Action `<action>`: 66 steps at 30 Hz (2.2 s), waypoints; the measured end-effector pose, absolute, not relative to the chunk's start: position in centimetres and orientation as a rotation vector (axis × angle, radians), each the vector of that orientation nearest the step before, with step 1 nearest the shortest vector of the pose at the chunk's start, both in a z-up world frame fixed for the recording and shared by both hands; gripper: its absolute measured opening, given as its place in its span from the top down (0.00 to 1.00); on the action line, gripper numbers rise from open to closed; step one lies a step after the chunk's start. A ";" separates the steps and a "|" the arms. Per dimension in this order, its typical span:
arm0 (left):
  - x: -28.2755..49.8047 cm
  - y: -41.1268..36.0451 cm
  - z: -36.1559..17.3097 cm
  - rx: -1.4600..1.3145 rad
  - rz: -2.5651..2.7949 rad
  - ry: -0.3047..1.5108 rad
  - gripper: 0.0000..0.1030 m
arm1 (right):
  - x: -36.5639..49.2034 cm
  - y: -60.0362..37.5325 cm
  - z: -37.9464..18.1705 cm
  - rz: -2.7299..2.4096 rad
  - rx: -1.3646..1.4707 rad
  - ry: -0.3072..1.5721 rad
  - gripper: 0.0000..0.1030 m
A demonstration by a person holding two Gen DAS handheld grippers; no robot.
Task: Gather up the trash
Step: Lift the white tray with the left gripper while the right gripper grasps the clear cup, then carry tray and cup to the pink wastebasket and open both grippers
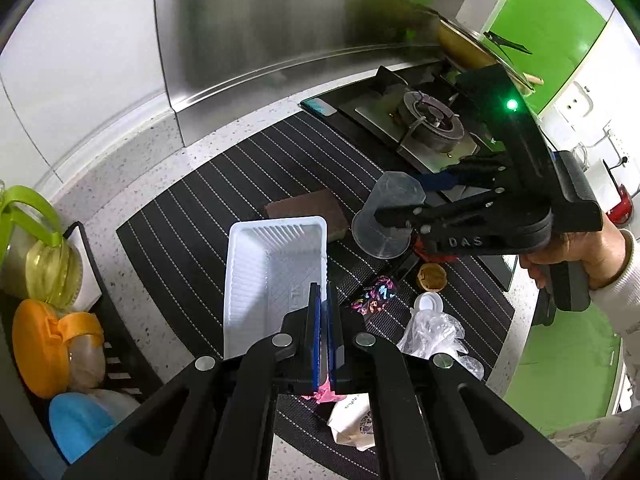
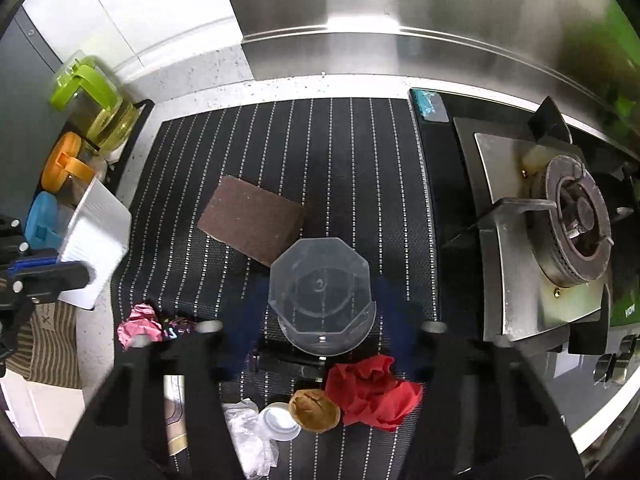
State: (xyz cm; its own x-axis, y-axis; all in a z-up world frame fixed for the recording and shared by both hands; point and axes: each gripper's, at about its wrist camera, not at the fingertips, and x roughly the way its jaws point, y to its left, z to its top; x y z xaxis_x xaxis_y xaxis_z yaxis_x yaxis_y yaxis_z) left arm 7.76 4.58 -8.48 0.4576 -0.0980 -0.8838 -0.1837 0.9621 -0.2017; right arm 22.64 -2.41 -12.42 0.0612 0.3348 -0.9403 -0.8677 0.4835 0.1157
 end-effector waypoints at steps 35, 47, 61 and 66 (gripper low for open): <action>4.9 -11.7 -0.4 0.046 -0.456 0.931 0.98 | 4.4 -27.9 2.1 0.487 -0.150 0.926 0.53; 3.5 -26.7 -5.5 0.081 -0.704 0.969 0.98 | -0.7 -44.1 -3.3 0.202 -0.025 0.988 0.53; 6.4 -37.5 -20.3 0.068 -0.659 1.071 0.98 | 5.2 -55.5 -20.6 0.253 0.019 1.129 0.53; 8.3 -39.1 -25.8 0.069 -0.647 1.113 0.98 | 7.4 -56.8 -28.7 0.259 0.051 1.203 0.53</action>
